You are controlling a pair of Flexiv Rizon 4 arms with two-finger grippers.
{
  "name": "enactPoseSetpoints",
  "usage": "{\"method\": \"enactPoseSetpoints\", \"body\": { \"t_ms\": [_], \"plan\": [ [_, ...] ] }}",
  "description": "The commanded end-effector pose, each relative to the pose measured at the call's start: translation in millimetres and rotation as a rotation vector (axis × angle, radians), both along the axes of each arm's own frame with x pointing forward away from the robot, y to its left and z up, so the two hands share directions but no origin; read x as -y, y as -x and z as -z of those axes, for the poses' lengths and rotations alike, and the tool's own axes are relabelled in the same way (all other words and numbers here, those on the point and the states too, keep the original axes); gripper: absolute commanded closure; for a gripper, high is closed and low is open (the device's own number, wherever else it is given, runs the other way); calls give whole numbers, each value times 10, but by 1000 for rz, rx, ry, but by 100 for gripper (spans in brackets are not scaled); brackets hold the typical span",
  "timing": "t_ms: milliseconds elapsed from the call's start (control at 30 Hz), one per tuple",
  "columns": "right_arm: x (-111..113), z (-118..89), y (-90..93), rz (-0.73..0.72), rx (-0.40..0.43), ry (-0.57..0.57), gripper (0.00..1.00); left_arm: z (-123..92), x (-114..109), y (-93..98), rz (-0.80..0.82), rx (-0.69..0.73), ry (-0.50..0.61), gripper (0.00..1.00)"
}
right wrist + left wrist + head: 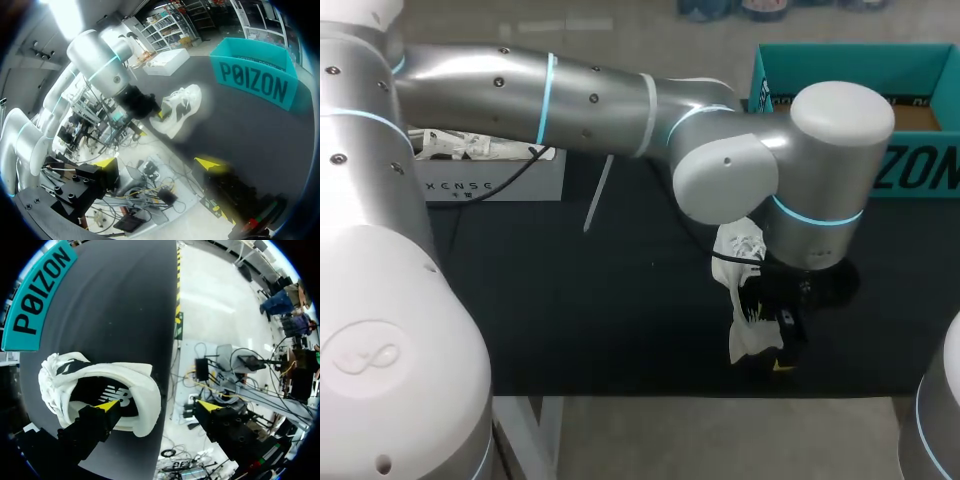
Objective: Take the shoe out of the shoebox, open the shoe tongue, remove and reinsert the insole, then place the shoe into the shoebox
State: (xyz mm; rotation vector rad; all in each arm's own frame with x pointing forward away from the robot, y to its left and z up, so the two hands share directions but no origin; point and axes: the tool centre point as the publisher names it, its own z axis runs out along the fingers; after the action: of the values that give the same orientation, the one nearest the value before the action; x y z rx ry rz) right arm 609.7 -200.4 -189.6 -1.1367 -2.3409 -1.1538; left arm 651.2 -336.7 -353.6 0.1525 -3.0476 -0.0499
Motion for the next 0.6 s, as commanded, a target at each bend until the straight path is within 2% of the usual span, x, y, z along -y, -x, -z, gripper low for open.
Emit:
{"method": "enactPoseSetpoints", "body": {
  "t_ms": [33, 300, 600],
  "plan": [
    [-27, -14, 85, 151, 104, 200, 0, 26, -69, -14, 1, 0, 17, 0],
    [-27, -14, 85, 151, 104, 200, 0, 84, -86, -59, 5, 8, 23, 0],
    [-27, -14, 85, 151, 104, 200, 0, 114, -6, -94, 19, 4, 41, 0]
  ]
}}
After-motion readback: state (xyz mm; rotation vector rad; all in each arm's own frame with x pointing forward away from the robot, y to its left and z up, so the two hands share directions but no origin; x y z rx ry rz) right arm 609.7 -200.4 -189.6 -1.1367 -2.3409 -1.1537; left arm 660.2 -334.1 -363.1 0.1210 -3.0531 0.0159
